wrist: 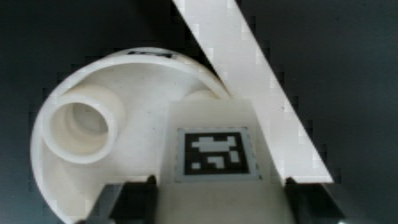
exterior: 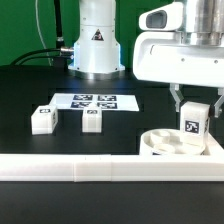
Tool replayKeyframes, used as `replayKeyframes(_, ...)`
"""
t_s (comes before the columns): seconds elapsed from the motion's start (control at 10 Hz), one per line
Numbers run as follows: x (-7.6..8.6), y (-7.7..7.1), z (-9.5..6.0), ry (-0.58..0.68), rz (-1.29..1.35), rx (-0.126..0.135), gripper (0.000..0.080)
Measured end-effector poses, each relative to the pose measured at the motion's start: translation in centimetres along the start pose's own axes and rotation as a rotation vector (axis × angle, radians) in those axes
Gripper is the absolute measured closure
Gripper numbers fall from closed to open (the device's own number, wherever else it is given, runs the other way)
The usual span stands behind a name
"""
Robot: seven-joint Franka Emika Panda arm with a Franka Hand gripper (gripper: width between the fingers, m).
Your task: Assemble stool
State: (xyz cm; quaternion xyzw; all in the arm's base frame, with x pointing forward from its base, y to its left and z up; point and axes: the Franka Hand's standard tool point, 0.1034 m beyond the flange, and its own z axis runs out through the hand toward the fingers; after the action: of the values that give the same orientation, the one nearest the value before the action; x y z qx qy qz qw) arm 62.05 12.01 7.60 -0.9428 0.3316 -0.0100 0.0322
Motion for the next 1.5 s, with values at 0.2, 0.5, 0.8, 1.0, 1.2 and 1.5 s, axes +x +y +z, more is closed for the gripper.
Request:
replayKeyframes(0.2, 0.04, 0.04, 0.01, -0.007, 0.103, 0.006, 0.0462)
replayKeyframes(0.5, -0.13, 0.19, 0.12, -0.021, 0.476, 0.044, 0.0462)
replayKeyframes(0.8, -0.47, -0.10, 0.16, -0.064, 0.840, 0.083, 0.0462)
replayKeyframes(1.0, -0.48, -0.06, 0.15, -0.093, 0.989, 0.083, 0.0462)
replayKeyframes(1.2, -0.47, -0.06, 0.18, -0.103, 1.061, 0.085, 0.0462)
replayKeyframes(1.5, -0.50, -0.26, -0.16, -0.103, 1.000, 0.092, 0.0226)
